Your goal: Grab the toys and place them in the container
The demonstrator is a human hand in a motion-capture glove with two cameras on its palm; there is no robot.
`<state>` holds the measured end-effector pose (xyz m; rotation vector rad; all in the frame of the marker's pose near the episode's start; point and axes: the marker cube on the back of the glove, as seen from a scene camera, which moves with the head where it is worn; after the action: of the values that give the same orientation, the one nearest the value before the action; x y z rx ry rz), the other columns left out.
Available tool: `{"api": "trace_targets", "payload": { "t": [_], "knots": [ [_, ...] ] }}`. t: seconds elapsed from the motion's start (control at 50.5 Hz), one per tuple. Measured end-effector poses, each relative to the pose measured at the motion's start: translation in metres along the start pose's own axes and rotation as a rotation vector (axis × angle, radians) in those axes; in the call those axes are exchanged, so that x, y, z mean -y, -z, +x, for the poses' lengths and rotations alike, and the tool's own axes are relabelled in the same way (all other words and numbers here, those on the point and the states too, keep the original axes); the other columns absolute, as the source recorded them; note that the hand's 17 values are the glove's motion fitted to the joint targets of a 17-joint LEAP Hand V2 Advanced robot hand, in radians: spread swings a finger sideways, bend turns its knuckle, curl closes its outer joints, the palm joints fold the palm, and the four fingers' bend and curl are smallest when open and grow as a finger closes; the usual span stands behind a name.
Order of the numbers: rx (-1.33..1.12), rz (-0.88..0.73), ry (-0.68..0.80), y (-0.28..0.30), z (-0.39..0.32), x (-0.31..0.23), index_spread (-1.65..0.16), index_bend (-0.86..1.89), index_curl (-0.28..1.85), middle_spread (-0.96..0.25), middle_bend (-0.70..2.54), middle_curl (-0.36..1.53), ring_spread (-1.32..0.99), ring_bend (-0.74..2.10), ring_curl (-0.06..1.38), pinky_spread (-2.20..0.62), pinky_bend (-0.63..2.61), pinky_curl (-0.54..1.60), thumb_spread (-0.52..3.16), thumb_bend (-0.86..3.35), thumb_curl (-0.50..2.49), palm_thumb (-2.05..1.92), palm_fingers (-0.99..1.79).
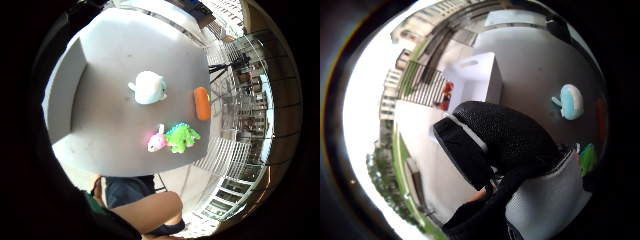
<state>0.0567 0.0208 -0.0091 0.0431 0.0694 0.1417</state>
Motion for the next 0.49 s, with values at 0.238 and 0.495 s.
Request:
{"api": "trace_targets", "payload": {
  "t": [0.238, 0.495],
  "knots": [
    [0.018, 0.036, 0.069, -0.028, 0.097, -0.035, -0.16, 0.22, 0.29, -0.05, 0.26, 0.24, -0.22, 0.22, 0.11, -0.09, 0.41, 0.25, 1.07, -0.09, 0.08, -0.14, 0.24],
    [0.023, -0.016, -0.071, -0.081, 0.2, -0.081, -0.18, 0.21, 0.34, -0.07, 0.3, 0.29, -0.26, 0.27, 0.15, -0.07, 0.33, 0.26, 1.0, -0.11, 0.1, -0.16, 0.28]
  ]
}}
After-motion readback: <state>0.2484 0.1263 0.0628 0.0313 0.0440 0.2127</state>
